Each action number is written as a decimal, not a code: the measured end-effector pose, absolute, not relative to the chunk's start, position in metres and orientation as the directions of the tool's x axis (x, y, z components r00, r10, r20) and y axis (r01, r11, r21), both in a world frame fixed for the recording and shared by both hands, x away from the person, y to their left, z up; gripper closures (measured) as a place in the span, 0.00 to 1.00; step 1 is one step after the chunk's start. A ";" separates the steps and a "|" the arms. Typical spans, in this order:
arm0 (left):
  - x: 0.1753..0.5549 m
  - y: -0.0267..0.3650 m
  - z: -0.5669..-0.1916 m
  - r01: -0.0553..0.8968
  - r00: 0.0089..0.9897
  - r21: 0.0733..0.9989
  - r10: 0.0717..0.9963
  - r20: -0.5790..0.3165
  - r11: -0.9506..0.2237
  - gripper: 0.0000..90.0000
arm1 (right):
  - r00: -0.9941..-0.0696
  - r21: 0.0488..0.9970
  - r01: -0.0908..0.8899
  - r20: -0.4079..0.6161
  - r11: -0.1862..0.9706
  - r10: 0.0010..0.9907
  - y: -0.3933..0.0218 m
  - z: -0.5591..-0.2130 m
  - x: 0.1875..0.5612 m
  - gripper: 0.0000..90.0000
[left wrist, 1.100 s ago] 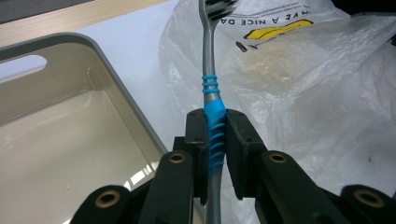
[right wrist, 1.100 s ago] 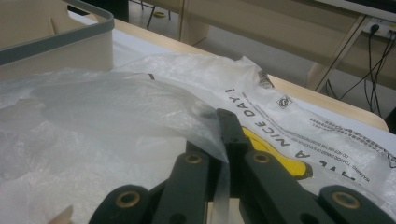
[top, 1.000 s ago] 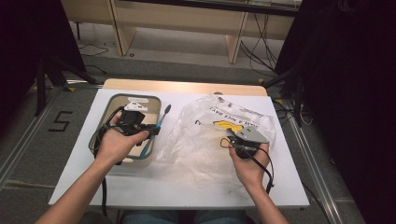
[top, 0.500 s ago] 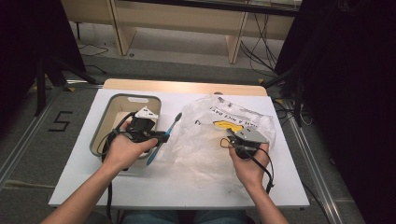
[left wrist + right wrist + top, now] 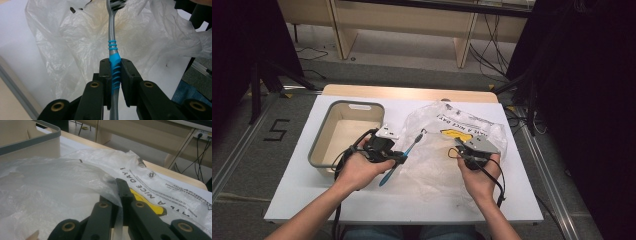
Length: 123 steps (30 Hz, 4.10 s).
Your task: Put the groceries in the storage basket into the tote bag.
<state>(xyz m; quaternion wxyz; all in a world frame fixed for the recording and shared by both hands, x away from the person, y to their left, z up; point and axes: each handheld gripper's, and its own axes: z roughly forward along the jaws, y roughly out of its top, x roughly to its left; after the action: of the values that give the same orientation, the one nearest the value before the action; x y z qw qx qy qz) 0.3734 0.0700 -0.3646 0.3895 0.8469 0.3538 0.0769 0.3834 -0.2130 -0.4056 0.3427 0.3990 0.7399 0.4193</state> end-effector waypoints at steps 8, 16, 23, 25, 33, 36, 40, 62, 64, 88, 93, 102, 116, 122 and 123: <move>0.369 0.059 -0.370 0.531 0.757 0.706 0.637 -0.146 -0.469 0.88 | -0.447 0.894 0.303 -0.173 0.330 0.878 -0.213 -0.406 0.383 1.00; 0.365 0.047 -0.378 0.520 0.779 0.687 0.611 -0.139 -0.507 0.88 | -0.447 0.894 0.303 -0.174 0.331 0.878 -0.213 -0.405 0.383 1.00; 0.362 0.035 -0.386 0.518 0.791 0.671 0.596 -0.140 -0.530 0.88 | -0.449 0.894 0.302 -0.173 0.331 0.877 -0.213 -0.405 0.383 1.00; 0.362 0.033 -0.386 0.517 0.793 0.669 0.593 -0.140 -0.534 0.88 | -0.448 0.895 0.302 -0.172 0.330 0.877 -0.213 -0.405 0.383 1.00; 0.363 0.023 -0.391 0.509 0.801 0.657 0.585 -0.125 -0.556 0.88 | -0.451 0.895 0.300 -0.171 0.330 0.876 -0.213 -0.405 0.383 1.00; 0.364 0.018 -0.393 0.506 0.805 0.649 0.581 -0.119 -0.568 0.88 | -0.449 0.895 0.299 -0.173 0.330 0.877 -0.213 -0.405 0.383 1.00; 0.365 0.012 -0.397 0.505 0.811 0.636 0.573 -0.118 -0.584 0.88 | -0.447 0.897 0.299 -0.170 0.326 0.878 -0.213 -0.404 0.383 1.00; 0.377 -0.003 -0.404 0.509 0.811 0.609 0.576 -0.102 -0.608 0.88 | -0.449 0.898 0.297 -0.170 0.326 0.877 -0.214 -0.403 0.383 1.00; 0.378 -0.004 -0.404 0.511 0.809 0.608 0.579 -0.101 -0.608 0.88 | -0.448 0.899 0.295 -0.168 0.323 0.878 -0.214 -0.403 0.383 1.00; 0.396 -0.013 -0.409 0.533 0.791 0.583 0.606 -0.085 -0.613 0.88 | -0.452 0.899 0.294 -0.169 0.325 0.876 -0.214 -0.402 0.382 1.00; 0.399 -0.016 -0.408 0.530 0.788 0.587 0.611 -0.074 -0.612 0.88 | -0.452 0.899 0.293 -0.169 0.325 0.876 -0.214 -0.402 0.382 1.00; 0.402 -0.022 -0.406 0.532 0.783 0.595 0.617 -0.075 -0.602 0.88 | -0.452 0.900 0.292 -0.170 0.325 0.876 -0.214 -0.402 0.382 1.00; 0.410 -0.024 -0.408 0.542 0.771 0.591 0.633 -0.066 -0.598 0.88 | -0.455 0.900 0.290 -0.168 0.324 0.875 -0.213 -0.402 0.382 1.00; 0.415 -0.027 -0.409 0.545 0.765 0.590 0.642 -0.059 -0.595 0.88 | -0.456 0.901 0.290 -0.167 0.323 0.874 -0.213 -0.402 0.382 1.00; 0.415 -0.027 -0.409 0.544 0.764 0.592 0.642 -0.057 -0.595 0.88 | -0.456 0.901 0.290 -0.167 0.323 0.874 -0.213 -0.402 0.382 1.00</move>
<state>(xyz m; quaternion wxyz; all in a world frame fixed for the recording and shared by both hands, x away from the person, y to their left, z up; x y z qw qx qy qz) 0.4155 -0.0274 -0.4090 0.3021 0.8893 0.3337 0.0811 0.3817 -0.2128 -0.4020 0.3414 0.3944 0.7383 0.4276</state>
